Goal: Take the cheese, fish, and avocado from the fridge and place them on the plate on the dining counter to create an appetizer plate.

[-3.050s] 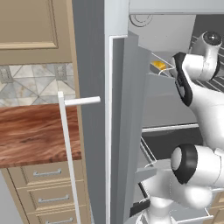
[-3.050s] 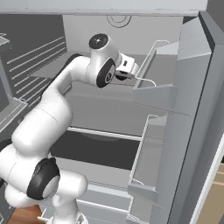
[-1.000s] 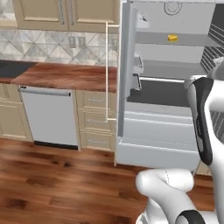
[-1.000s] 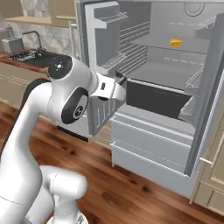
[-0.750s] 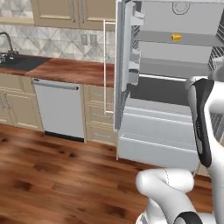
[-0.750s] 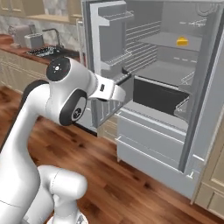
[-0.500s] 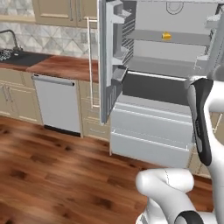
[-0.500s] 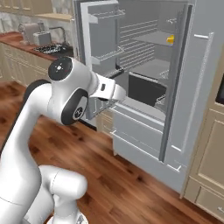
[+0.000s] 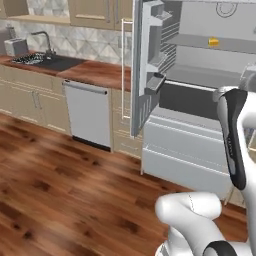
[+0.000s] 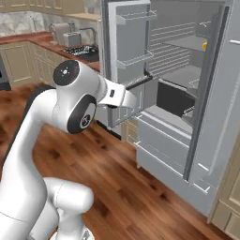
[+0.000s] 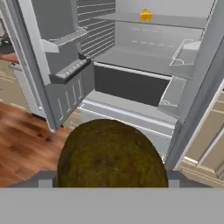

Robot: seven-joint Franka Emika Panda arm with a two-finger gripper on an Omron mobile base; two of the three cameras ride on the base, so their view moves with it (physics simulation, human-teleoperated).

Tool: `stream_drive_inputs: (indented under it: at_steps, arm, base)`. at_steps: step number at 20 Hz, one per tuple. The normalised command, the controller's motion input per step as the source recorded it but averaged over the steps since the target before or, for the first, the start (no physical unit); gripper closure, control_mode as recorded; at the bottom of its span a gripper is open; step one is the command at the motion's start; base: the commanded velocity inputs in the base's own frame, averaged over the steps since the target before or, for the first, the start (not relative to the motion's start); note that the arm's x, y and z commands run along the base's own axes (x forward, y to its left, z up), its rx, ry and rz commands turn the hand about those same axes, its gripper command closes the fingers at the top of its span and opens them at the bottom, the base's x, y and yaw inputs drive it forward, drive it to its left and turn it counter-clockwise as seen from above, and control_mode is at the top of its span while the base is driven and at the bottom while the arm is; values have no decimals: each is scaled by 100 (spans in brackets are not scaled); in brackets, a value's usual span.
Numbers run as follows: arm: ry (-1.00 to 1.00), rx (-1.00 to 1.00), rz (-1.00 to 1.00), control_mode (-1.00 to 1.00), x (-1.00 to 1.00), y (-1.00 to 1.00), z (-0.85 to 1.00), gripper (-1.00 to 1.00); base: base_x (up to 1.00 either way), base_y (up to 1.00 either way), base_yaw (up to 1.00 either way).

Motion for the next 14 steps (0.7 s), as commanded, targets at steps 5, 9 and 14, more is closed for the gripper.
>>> stream_drive_inputs:
  at_steps: [5,9,14]
  arm:
    - [0,0,0,100,0,0,0,100]
    - [0,0,0,100,0,0,0,100]
    - [0,0,0,100,0,0,0,100]
  base:
    - [-100,-1,57]
    - [-85,-10,72]
    - [-72,-28,78]
